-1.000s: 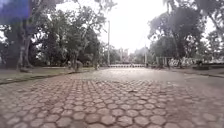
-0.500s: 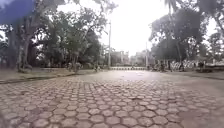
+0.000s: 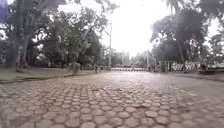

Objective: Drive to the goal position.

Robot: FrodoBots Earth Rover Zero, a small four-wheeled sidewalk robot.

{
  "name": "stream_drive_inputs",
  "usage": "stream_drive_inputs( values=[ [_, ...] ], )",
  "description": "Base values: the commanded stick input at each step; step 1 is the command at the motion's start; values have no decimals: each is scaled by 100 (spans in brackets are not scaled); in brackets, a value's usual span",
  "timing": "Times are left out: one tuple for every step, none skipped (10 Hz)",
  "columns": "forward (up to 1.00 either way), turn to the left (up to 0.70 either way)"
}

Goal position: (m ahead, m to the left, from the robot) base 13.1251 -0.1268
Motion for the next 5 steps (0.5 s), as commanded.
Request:
stream_drive_inputs(
  values=[
    [66,0],
    [66,0],
    [66,0],
    [66,0],
    [66,0]
  ],
)
